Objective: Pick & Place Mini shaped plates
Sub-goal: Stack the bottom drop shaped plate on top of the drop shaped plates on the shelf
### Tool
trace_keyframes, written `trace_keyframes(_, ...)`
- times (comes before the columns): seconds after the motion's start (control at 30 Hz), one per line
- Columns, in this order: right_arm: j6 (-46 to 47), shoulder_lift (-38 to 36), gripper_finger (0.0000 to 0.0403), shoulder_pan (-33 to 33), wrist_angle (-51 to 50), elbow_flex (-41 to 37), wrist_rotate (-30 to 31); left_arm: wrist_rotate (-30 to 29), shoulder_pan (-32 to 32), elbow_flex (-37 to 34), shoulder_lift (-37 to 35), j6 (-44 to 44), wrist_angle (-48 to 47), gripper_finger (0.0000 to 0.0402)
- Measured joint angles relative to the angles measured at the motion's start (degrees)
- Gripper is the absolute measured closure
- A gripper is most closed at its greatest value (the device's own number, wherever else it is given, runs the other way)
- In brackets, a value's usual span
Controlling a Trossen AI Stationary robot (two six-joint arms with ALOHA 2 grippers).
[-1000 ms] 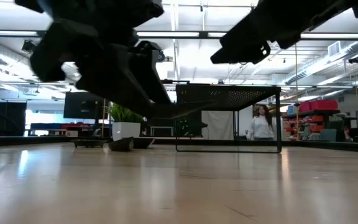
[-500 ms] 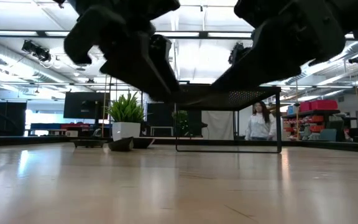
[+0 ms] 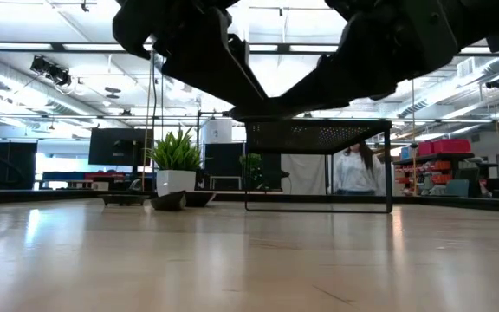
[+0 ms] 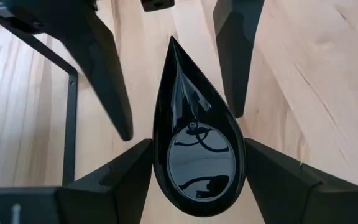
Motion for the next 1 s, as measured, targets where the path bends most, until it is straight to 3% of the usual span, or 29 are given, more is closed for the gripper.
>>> trace_keyframes(0.6,7.7,0.0,0.0119,0.1,-0.8,0.0,-1.2,-0.1,0.0,0.0,0.0,-0.1,2.8,0.0154)
trace_keyframes(1.0,8.8,0.0,0.0214,0.1,-0.5,0.0,-1.3,-0.2,0.2,0.0,0.0,-0.1,2.8,0.0154)
